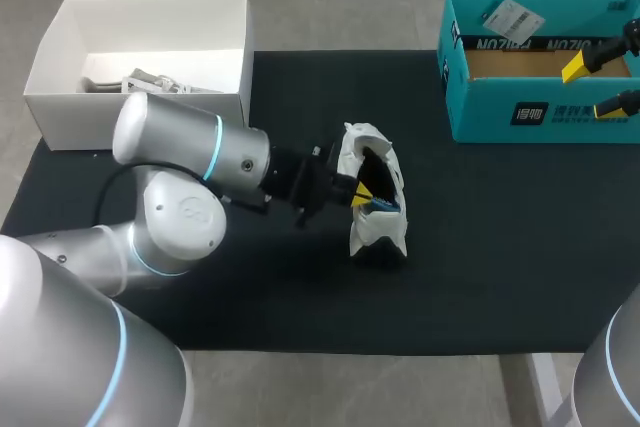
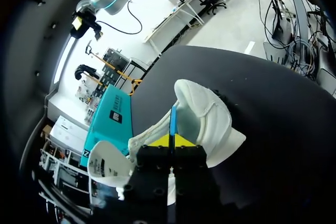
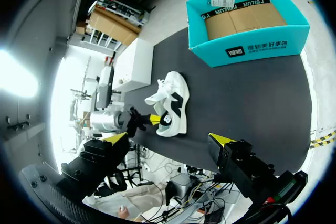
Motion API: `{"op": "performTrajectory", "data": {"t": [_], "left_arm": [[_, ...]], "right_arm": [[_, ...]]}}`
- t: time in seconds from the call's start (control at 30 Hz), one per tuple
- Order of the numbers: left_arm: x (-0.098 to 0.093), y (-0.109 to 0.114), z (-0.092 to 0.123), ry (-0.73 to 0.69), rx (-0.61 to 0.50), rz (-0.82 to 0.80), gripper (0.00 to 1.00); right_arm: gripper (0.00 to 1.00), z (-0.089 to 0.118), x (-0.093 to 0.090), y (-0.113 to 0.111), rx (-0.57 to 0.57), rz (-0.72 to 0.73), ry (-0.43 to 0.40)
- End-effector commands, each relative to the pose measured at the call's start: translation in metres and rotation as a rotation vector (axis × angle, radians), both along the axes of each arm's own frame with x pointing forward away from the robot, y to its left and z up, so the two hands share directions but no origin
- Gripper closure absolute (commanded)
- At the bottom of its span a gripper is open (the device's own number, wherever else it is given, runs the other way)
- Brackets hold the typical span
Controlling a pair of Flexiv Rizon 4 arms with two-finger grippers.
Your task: Take the shoe out of the shoebox, open the shoe tongue, remove and reinsert the insole, then place the shoe into the shoebox
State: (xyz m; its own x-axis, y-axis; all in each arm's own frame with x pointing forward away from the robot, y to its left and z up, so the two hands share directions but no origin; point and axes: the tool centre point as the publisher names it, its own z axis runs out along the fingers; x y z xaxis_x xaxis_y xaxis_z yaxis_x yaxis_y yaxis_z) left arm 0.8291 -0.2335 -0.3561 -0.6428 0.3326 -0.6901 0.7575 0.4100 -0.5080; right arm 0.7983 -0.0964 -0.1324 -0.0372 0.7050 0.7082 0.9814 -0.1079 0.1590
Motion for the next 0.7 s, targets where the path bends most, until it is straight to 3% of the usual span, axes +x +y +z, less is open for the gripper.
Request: {"op": "performTrajectory", "data": {"t": [0.03, 0.47, 0.5, 0.53, 0.57, 0.63, 0.7], "left_arm": [[0.006, -0.008, -0.006, 0.006, 0.003, 0.009, 1.0], [-0.007, -0.006, -0.003, 0.048, 0.007, -0.036, 1.0], [-0.007, -0.005, -0.001, 0.047, 0.006, -0.034, 0.83], [-0.007, -0.004, 0.001, 0.045, 0.005, -0.033, 0.57], [-0.008, -0.003, 0.003, 0.046, -0.001, -0.032, 0.5], [-0.009, -0.001, 0.008, 0.046, -0.008, -0.03, 0.2], [-0.011, 0.0, 0.01, 0.044, -0.013, -0.032, 0.05]], "right_arm": [[0.0, 0.0, 0.0, 0.0, -0.002, -0.001, 0.001], [0.0, 0.0, 0.0, 0.0, -0.002, -0.001, 0.001], [0.0, 0.0, 0.0, 0.0, -0.002, -0.001, 0.001], [0.0, 0.0, 0.0, 0.0, -0.002, -0.001, 0.001], [0.0, 0.0, 0.0, 0.0, -0.002, -0.001, 0.001], [0.0, 0.0, 0.0, 0.0, -0.002, -0.001, 0.001], [0.0, 0.0, 0.0, 0.0, -0.002, -0.001, 0.001]]}}
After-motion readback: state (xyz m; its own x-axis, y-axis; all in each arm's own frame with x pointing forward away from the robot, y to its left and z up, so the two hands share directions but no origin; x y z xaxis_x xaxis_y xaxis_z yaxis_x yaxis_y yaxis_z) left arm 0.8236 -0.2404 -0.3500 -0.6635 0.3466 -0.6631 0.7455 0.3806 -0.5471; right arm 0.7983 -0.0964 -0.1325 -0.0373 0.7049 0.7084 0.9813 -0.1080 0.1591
